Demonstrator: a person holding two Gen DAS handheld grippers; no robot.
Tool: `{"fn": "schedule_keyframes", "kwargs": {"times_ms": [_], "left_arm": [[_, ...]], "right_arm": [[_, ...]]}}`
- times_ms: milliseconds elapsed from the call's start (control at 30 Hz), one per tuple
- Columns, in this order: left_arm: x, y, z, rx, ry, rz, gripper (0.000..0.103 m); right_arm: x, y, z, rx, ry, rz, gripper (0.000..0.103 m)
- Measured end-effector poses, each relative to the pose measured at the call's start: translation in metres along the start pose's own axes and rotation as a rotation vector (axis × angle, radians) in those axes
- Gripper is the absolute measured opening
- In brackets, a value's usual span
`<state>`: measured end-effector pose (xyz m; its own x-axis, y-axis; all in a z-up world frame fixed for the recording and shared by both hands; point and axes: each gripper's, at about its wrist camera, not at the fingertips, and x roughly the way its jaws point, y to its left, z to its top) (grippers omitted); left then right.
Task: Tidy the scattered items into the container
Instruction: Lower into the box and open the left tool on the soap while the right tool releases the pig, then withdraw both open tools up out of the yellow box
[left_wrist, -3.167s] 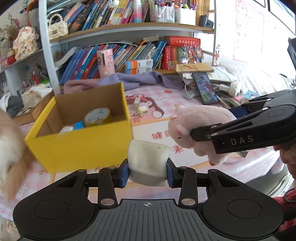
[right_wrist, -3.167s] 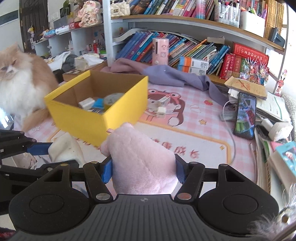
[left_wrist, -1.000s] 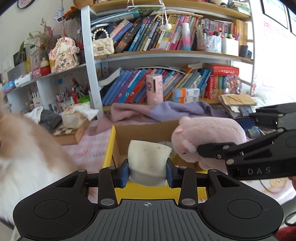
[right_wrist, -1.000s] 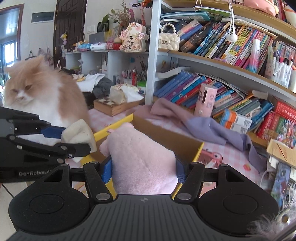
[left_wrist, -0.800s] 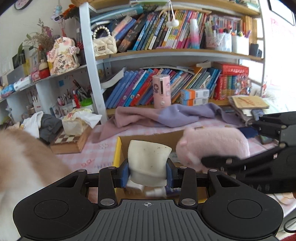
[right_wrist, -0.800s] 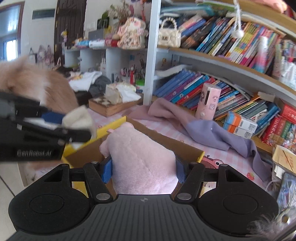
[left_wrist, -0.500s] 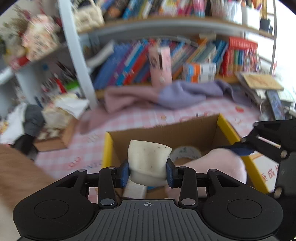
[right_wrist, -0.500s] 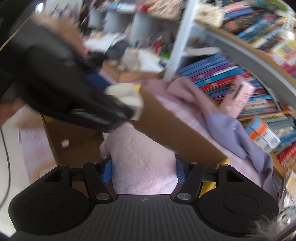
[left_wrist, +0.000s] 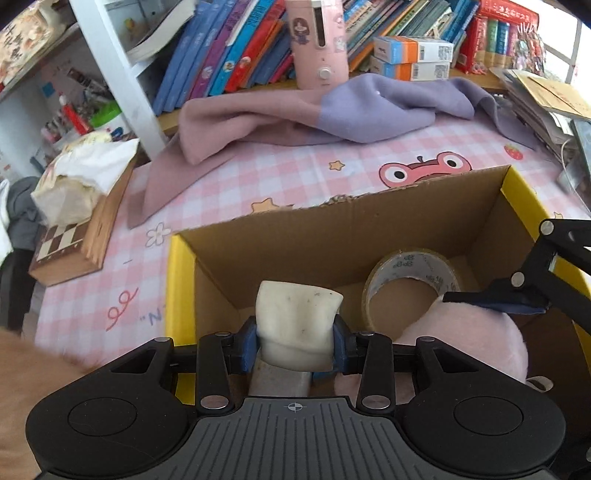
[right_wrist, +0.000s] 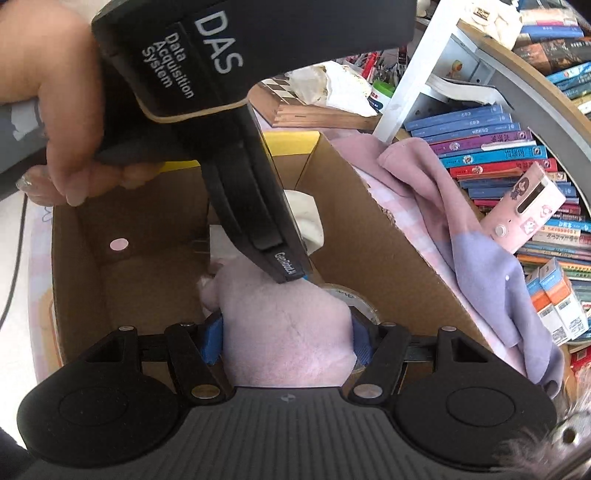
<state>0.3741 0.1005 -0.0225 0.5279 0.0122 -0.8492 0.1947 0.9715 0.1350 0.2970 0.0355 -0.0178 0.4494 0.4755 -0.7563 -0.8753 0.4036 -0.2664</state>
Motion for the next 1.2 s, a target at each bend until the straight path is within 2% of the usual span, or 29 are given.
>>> {"fn": "schedule_keyframes", "kwargs": {"times_ms": [133, 233, 267, 400, 500, 600, 633, 733, 933, 1067, 1200], "left_arm": [[-0.001, -0.002, 0.004, 0.018, -0.022, 0.01, 0.044], [-0.011, -0.005, 0.007, 0.057, -0.066, 0.05, 0.062], [-0.017, -0.005, 0.007, 0.074, -0.088, 0.056, 0.072], [-0.05, -0.008, 0.008, 0.146, -0.197, 0.078, 0.083], [-0.073, -0.008, 0.007, 0.136, -0.274, 0.117, 0.085], [-0.086, -0.003, 0.003, 0.054, -0.305, 0.171, 0.089], [-0.089, 0.0, 0.001, 0.024, -0.308, 0.172, 0.089], [-0.098, 0.009, -0.008, -0.06, -0.319, 0.16, 0.089], [-0.12, 0.013, -0.029, -0.163, -0.377, 0.163, 0.089], [-0.137, 0.007, -0.045, -0.183, -0.402, 0.151, 0.089], [-0.157, -0.009, -0.062, -0.141, -0.431, 0.134, 0.09]], "right_arm": [[-0.002, -0.002, -0.002, 0.015, -0.012, 0.014, 0.064], [-0.006, -0.003, 0.001, 0.017, -0.031, 0.024, 0.064], [-0.006, -0.004, 0.002, 0.018, -0.041, 0.026, 0.064], [-0.01, -0.008, 0.013, 0.016, -0.09, 0.031, 0.065], [-0.002, -0.011, 0.022, 0.019, -0.107, 0.014, 0.067], [0.003, -0.013, 0.028, 0.03, -0.132, 0.027, 0.076], [0.001, -0.012, 0.029, 0.028, -0.139, 0.031, 0.076], [-0.008, -0.012, 0.028, 0.043, -0.174, 0.036, 0.086], [-0.041, -0.017, 0.019, 0.12, -0.225, 0.003, 0.088], [-0.072, -0.016, 0.009, 0.186, -0.267, -0.035, 0.088], [-0.109, -0.011, -0.006, 0.24, -0.312, -0.112, 0.088]]}}
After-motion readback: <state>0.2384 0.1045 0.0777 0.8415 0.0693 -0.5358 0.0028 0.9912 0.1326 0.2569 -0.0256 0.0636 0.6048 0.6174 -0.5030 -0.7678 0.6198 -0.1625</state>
